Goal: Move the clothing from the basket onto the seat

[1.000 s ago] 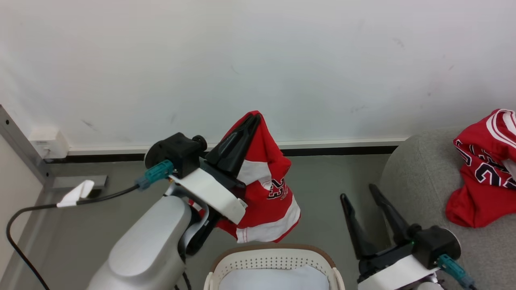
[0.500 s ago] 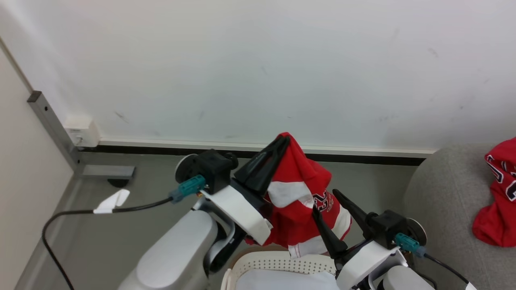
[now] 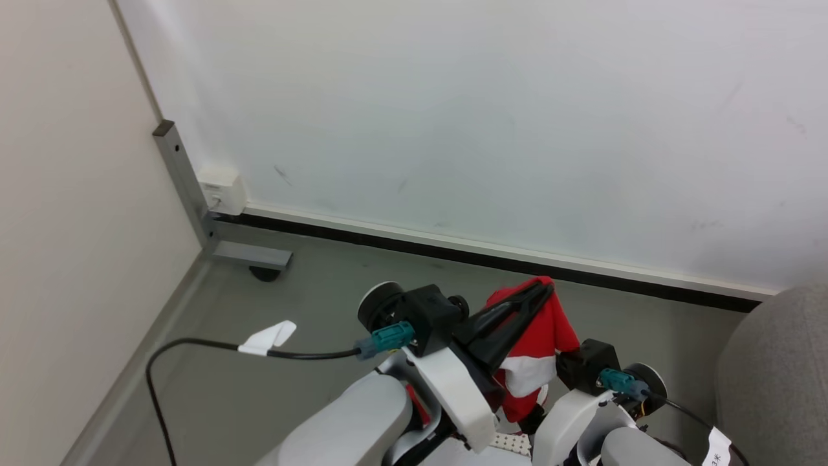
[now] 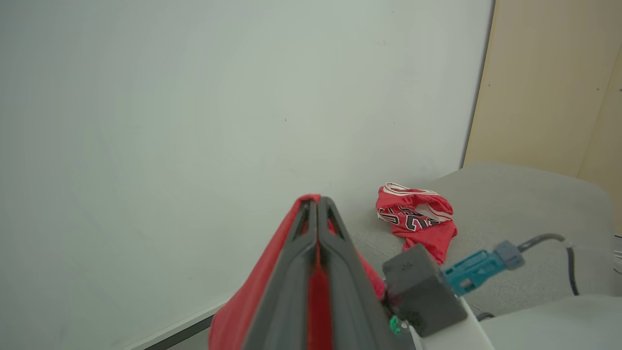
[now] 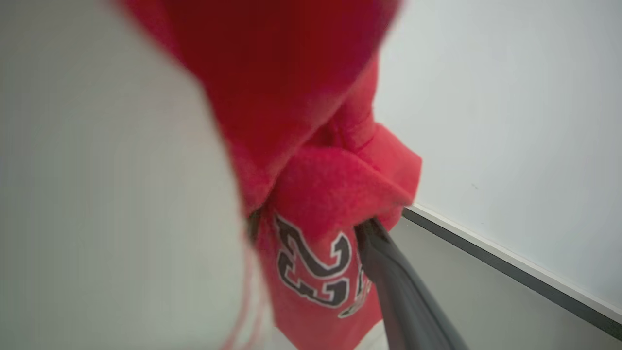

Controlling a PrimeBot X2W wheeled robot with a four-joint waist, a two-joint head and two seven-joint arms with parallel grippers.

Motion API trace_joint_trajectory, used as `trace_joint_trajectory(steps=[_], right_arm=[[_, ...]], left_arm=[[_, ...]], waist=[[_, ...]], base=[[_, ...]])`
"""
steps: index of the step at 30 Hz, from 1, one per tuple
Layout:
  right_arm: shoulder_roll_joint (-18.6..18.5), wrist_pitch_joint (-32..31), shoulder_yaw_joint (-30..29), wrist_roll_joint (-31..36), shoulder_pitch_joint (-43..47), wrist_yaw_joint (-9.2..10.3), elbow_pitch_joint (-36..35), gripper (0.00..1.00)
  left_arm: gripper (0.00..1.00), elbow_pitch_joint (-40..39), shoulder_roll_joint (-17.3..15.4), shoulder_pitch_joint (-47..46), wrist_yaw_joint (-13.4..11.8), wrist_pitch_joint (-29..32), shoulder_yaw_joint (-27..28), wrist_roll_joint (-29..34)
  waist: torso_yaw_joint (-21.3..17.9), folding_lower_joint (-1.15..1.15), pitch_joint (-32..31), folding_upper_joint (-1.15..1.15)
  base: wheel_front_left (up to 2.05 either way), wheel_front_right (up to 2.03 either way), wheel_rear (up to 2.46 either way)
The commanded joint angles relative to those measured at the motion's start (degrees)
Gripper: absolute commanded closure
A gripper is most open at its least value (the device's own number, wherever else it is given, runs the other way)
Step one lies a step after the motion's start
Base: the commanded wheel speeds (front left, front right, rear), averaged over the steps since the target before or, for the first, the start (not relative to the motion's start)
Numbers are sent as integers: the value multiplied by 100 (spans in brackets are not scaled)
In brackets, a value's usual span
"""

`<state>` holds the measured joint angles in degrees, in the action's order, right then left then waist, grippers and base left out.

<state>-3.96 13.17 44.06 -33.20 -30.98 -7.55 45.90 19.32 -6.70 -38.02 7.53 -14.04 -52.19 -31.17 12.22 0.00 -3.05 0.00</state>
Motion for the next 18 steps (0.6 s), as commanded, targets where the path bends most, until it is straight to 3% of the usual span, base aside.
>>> trace_joint_trajectory(steps=[1,2,4,18], right_arm=[[-39,56,157,-126,-163,13,61,0],[-51,65,241,-187,-201,14,117,0],[-71,112,435,-304,-280,13,170,100],[-213,200,676,-761,-476,13,135,100]], left_arm=[[100,-29,-21,-68,-10,13,-52,-82],[100,-37,-32,-78,-8,11,-98,-93],[100,-48,-64,-111,-7,10,-153,-136],[100,-4,-234,-162,-45,-48,-105,-245]], waist=[[122,0,-13,0],[153,0,-15,0],[199,0,-9,0],[155,0,41,0]], base=[[0,0,0],[0,0,0],[0,0,0],[0,0,0]])
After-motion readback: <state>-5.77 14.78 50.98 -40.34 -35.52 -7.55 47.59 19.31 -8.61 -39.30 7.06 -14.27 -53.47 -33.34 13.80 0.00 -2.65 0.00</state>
